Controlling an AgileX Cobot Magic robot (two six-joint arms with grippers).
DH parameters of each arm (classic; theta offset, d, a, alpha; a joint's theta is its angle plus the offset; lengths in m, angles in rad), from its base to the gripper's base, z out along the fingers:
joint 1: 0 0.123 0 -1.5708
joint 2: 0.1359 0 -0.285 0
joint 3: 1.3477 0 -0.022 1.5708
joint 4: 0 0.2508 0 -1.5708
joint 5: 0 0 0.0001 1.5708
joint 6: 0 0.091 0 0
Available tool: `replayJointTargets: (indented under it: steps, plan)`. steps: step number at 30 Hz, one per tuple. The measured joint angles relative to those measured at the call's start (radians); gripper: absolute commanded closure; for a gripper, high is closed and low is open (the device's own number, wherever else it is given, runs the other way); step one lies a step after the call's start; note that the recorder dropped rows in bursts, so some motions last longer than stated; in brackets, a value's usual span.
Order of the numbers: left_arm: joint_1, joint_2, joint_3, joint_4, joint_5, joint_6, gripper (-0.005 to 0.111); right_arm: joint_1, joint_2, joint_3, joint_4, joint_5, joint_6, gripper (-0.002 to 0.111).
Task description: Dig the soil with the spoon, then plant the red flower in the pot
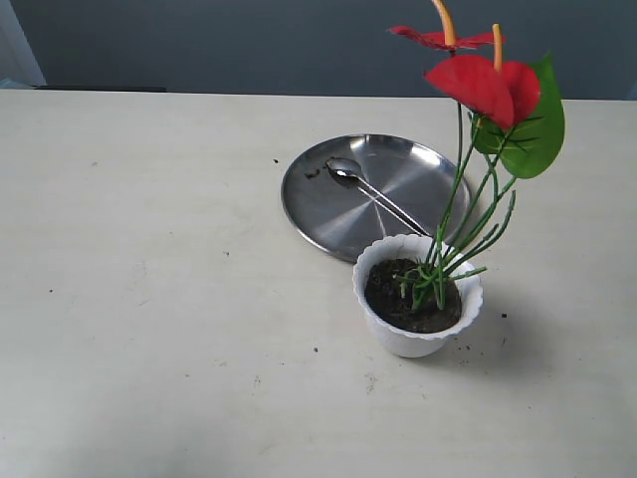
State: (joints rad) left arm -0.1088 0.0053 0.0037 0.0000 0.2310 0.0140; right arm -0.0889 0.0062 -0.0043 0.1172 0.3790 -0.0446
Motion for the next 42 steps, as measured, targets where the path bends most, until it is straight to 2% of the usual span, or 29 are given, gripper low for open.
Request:
replayJointTargets:
  steps: [42]
  plan:
    - [0.000,0.000,0.000,0.000,0.000,0.000,0.106,0.000,0.000,0.000,0.027,-0.002,0.000,0.108]
